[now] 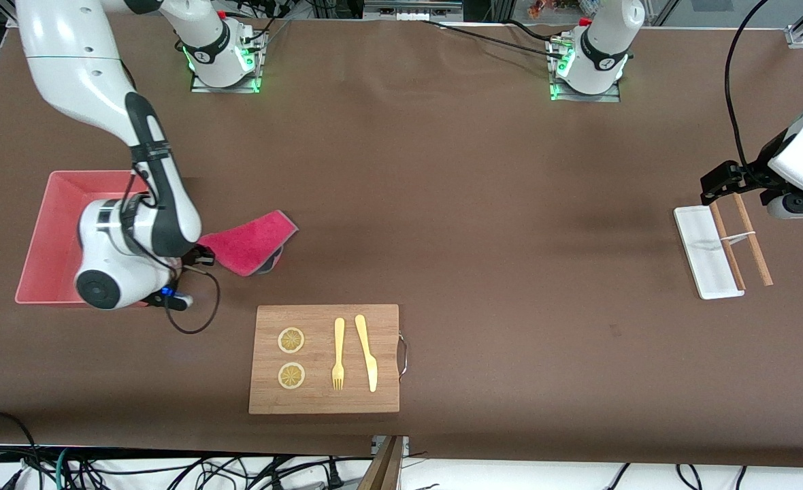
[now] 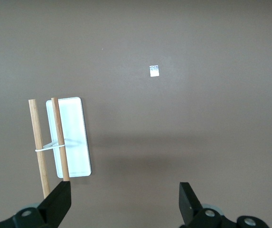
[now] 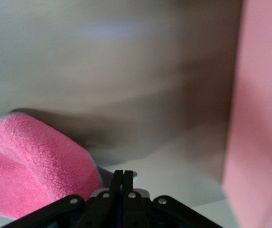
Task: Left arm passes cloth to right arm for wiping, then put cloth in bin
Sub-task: 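Carry the cloth into the pink bin and open the right gripper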
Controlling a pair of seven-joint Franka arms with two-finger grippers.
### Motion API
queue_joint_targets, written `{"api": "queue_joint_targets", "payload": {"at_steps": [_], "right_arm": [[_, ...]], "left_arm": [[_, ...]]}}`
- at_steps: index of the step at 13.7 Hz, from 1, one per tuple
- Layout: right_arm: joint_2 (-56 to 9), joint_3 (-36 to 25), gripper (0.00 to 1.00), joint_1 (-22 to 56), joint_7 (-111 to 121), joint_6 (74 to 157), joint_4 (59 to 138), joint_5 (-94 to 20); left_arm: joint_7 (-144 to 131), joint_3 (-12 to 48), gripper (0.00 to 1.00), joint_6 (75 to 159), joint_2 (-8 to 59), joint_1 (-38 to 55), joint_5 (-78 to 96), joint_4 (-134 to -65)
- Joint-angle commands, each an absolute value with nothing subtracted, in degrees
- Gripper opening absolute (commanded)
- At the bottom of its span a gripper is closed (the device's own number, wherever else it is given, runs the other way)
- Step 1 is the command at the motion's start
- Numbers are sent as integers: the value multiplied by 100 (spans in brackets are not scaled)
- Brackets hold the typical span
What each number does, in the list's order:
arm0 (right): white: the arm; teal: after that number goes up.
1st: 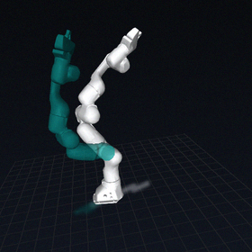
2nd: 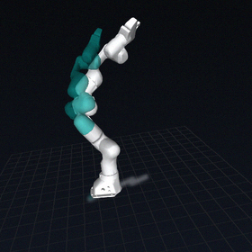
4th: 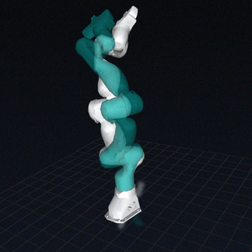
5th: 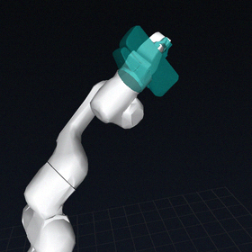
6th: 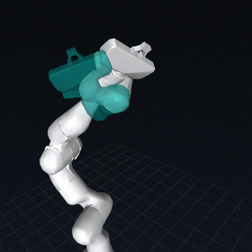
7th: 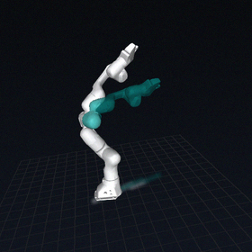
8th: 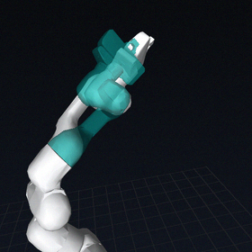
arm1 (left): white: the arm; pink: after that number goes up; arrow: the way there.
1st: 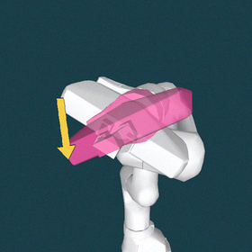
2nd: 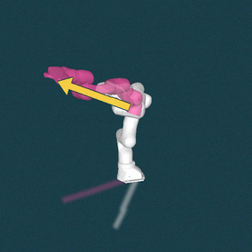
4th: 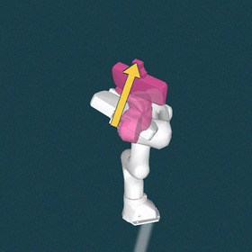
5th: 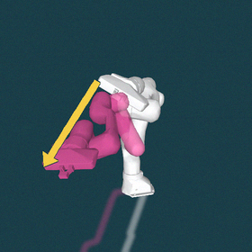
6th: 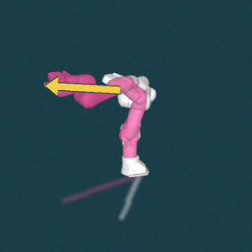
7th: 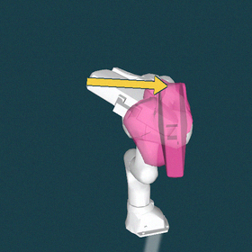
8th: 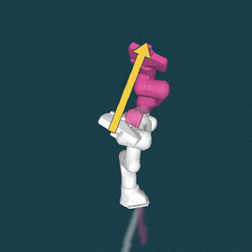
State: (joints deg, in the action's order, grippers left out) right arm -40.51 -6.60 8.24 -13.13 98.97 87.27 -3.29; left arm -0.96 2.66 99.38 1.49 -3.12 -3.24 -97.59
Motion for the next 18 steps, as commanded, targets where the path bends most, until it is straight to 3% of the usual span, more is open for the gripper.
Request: {"api": "queue_joint_targets", "payload": {"at_steps": [1, 6, 11, 18], "right_arm": [[-3938, -615, 0, 677, -872, 9643, 8640, 43], [-3438, -677, 0, 677, -668, 8757, 8131, 70], [-3121, -781, 0, 659, -336, 6735, 6594, 70], [-2803, -2380, 0, 651, 1685, 6442, 6513, 236]], "left_arm": [[-97, 281, 100, 9817, 220, -325, -387, -9589], [-88, 281, 100, 9817, 220, -325, -387, -9598], [-88, 281, 100, 9817, 220, -325, -387, -9589], [-88, 281, 100, 9809, 220, -325, -378, -9598]]}}
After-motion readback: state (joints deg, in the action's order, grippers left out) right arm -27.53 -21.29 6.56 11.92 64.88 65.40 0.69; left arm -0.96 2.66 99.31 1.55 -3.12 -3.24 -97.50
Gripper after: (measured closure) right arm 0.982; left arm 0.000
